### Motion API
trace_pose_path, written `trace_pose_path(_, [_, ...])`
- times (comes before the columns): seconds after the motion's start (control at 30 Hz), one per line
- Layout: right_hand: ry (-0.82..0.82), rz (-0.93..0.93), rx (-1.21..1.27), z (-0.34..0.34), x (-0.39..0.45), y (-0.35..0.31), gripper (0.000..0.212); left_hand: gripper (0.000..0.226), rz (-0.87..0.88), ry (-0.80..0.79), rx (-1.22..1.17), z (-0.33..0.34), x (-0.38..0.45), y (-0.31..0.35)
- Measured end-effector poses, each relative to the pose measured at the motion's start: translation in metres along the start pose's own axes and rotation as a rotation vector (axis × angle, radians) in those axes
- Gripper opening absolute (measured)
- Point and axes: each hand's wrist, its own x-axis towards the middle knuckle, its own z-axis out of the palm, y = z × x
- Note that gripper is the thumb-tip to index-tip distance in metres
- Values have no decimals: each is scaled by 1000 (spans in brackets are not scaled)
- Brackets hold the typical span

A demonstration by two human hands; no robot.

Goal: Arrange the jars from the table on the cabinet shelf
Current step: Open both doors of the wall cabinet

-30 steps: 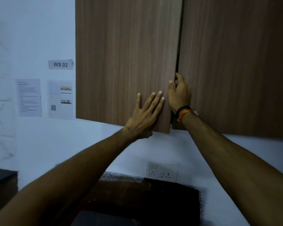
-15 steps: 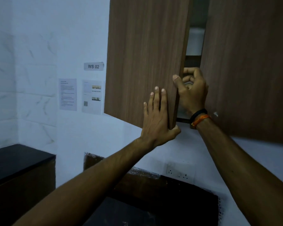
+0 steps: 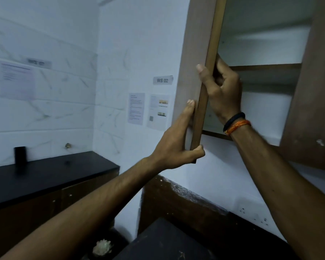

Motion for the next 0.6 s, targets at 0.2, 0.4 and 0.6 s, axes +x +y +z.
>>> trace_pose_path(0.2, [-19,-86,-75,62,5,-23,74,92,-69,84,-43,-56,-27,-8])
trace_pose_path(0.4, [-29,-113,-235,122,7,-36,84,78,-223,180,-7,-92,-46,-28])
trace_pose_path(0.6, [-141,-175,-283,161,11,-31,89,83,-290,220,55,-122,-53,-46])
